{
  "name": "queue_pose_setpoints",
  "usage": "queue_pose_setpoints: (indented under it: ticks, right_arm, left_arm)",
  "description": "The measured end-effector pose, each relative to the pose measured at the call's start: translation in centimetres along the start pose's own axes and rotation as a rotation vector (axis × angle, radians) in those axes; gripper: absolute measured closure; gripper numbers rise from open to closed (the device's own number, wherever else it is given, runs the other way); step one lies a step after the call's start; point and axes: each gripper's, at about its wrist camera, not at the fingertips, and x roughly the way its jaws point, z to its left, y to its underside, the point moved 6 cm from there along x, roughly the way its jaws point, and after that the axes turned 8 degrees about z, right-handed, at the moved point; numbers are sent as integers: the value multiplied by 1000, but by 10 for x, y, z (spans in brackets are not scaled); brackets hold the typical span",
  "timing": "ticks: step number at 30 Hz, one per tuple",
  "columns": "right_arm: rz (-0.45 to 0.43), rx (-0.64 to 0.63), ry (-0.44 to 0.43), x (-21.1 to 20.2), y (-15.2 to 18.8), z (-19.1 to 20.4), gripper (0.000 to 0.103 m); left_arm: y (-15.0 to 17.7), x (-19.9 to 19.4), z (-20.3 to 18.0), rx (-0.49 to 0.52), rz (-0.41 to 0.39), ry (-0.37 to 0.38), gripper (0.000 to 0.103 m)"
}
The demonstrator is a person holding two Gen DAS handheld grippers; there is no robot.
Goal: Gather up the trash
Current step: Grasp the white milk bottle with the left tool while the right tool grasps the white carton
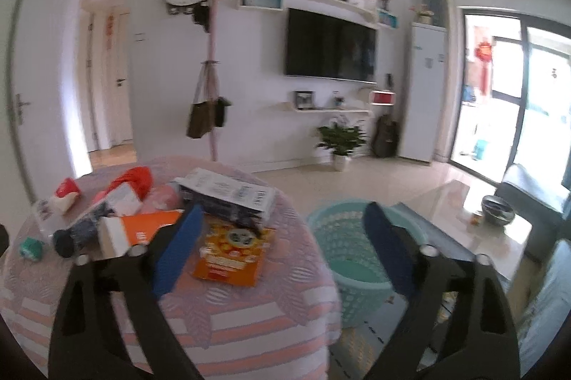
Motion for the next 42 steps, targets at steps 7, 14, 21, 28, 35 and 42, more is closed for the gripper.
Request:
queue_pose_setpoints:
  ticks: [7,14,21,28,35,42]
  right_arm:
    - [39,-32,-130,15,-12,31,45]
    - [115,-76,-296,42,-20,69,45]
    - [175,-99,-342,65,-29,109,28]
    - [328,-155,-461,123,-47,160,27]
    - [474,-229,-554,144,-27,190,29]
    - [522,-333,-636,110,-3,203,32]
  left_arm:
    - [-26,33,60,-62,120,-82,8]
    - [-56,91,101,-191,261,-77,9]
    - [-57,147,126,-262,388,-134,11]
    - [-47,172,126,-269,466,-152,17]
    - [-45,175,121,-255,485,-122,27]
    - [-37,161,115,-230,508,-56,40]
